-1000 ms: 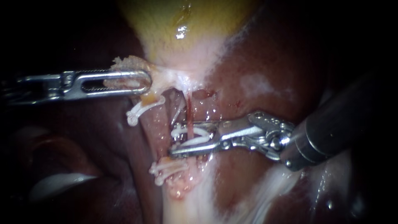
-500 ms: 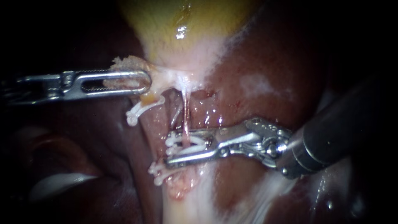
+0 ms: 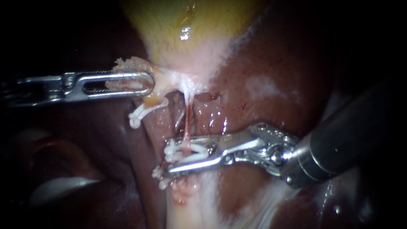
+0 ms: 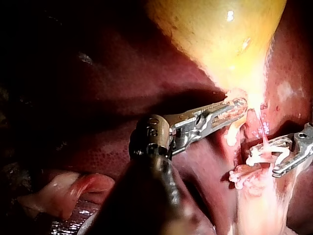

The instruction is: Clipping second clip right tube

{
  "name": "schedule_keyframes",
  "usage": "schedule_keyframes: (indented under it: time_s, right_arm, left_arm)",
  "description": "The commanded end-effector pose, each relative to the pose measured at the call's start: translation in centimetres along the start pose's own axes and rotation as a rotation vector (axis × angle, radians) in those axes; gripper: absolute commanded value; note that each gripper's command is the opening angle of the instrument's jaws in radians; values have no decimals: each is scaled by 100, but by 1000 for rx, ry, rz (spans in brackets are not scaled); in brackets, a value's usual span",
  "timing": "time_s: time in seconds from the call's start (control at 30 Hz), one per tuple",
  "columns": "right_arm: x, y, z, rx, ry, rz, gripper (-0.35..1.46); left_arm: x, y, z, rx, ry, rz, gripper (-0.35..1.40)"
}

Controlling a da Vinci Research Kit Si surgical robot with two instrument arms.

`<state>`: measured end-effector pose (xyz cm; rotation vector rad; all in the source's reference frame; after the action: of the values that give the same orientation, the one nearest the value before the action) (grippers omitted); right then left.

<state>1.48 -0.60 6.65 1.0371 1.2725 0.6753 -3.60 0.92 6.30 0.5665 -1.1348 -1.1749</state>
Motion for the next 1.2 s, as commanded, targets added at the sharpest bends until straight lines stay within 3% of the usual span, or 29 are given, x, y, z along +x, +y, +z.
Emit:
schedule_keyframes:
  time_s: [0.03, 0.4, 0.73, 1.1, 1.2]
  right_arm:
    - [0, 0, 0, 0, 0, -1, 50]
    - [0, 0, -1, 1, 0, 5, 48]
    - [-2, 0, -7, 3, 1, 40, 32]
    - [-1, 6, -11, 3, 2, 45, -35]
    - [-2, 5, -12, -1, 4, 51, -35]
  left_arm:
    - [0, 0, 0, 0, 0, 0, -35]
    - [1, 0, 0, 0, 0, 0, -35]
    - [1, 1, 0, 0, 0, 0, -35]
    - [1, 1, 0, 0, 0, 1, -35]
    - [1, 1, 0, 0, 0, 1, -35]
